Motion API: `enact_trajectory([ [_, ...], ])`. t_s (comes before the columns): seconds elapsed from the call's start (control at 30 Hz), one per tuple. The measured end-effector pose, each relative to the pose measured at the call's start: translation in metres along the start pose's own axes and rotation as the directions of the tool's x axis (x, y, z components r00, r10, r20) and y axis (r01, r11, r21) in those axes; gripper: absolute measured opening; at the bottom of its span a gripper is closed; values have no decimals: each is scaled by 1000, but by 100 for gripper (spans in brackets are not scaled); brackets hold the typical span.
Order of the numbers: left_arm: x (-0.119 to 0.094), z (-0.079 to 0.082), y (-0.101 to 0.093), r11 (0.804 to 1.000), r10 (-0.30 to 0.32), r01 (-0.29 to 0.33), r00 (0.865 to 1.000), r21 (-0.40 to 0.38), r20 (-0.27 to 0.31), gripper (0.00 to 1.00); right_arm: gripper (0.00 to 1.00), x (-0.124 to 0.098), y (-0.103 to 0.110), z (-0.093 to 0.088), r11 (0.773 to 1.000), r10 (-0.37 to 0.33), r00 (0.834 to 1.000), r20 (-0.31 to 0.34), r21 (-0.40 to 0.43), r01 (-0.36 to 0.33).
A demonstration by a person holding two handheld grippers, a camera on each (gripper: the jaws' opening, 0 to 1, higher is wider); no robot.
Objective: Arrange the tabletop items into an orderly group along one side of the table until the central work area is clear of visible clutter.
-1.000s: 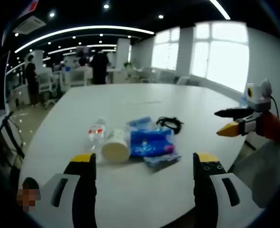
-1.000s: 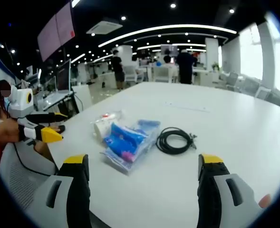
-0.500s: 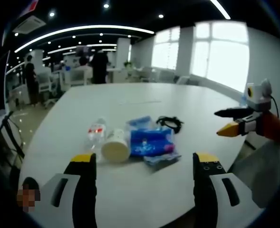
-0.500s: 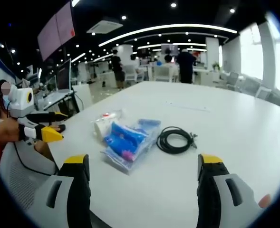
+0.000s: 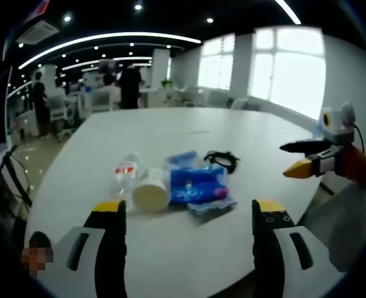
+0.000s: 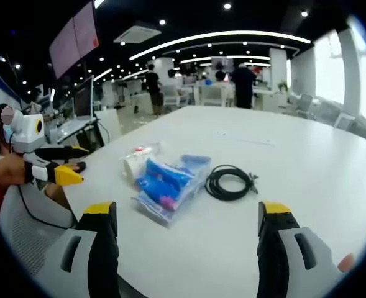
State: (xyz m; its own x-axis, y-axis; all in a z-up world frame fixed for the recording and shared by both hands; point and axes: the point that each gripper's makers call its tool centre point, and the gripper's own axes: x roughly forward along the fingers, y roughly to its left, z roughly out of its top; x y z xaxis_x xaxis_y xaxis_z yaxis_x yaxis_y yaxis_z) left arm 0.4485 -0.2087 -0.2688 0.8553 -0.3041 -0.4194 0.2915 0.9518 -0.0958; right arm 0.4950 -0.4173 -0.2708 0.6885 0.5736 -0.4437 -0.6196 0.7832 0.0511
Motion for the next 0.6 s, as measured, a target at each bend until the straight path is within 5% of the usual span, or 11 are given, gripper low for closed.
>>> enact_trajectory([
  [0.6,0,2,0,1000,3,-3,1000,8,5,79,93,0,0,-1,1000,1,1000,-3,-2,-1],
])
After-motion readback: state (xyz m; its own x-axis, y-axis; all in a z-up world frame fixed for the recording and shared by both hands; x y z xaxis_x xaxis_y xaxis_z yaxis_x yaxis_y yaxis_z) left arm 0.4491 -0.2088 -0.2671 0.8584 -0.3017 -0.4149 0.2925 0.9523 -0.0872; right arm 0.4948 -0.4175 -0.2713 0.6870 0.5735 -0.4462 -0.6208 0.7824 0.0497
